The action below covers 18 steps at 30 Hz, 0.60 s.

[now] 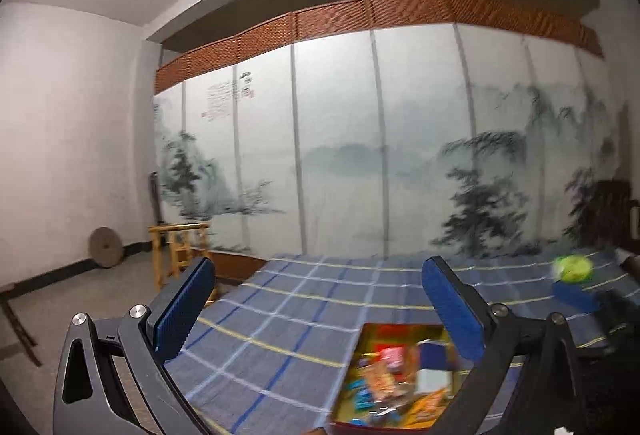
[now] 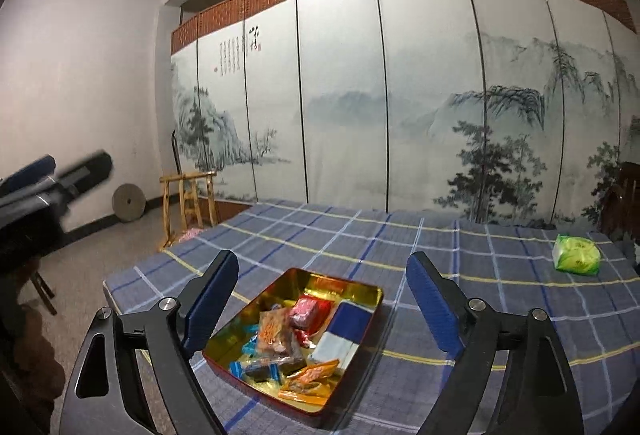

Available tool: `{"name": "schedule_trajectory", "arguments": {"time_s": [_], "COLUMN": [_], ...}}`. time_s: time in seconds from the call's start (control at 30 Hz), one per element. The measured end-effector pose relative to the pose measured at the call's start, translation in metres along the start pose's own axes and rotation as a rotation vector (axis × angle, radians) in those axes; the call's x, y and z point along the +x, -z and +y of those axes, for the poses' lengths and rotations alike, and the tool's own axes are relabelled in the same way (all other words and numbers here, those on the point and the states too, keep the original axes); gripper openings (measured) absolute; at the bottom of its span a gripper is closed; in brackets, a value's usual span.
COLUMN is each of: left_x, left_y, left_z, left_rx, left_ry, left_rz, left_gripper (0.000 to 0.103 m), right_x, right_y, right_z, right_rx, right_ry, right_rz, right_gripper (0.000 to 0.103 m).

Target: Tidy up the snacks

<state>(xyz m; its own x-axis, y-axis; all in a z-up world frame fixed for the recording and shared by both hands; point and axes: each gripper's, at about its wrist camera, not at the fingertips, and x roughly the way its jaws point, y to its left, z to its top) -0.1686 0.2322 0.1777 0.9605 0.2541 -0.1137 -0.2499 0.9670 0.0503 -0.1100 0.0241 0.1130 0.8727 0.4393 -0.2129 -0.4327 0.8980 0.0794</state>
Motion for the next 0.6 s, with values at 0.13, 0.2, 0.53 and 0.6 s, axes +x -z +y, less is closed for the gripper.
{"name": "schedule_trajectory", "arguments": {"time_s": [0.13, 0.2, 0.53, 0.6], "left_x": [-0.007, -0.010, -0.005, -0.002], "left_y": [-0.009, -0.011, 0.000, 0.003], "left_z": [-0.007, -0.015, -0.042, -0.048], "left_rx": [-0.018, -0.001, 0.043, 0.063], "left_ry": [0.075, 0.073, 0.143, 0.142], "left_rz": [0.026, 0.030, 0.112, 0.122], "left_gripper": [0.103, 0.103, 0.103, 0.103], "right_x": [-0.018, -0.024, -0.036, -0.035], "right_y": [-0.005, -0.006, 0.001, 0.003], "right_z": [-0.012, -0.016, -0.029, -0.030], "right_rx": [0.023, 0.028, 0.031, 0.028], "right_ry": [0.006, 0.011, 0.053, 0.065], "right_rz": [-0.028, -0.032, -0.027, -0.017], "right_gripper": [0.088, 0.088, 0.090, 0.091]}}
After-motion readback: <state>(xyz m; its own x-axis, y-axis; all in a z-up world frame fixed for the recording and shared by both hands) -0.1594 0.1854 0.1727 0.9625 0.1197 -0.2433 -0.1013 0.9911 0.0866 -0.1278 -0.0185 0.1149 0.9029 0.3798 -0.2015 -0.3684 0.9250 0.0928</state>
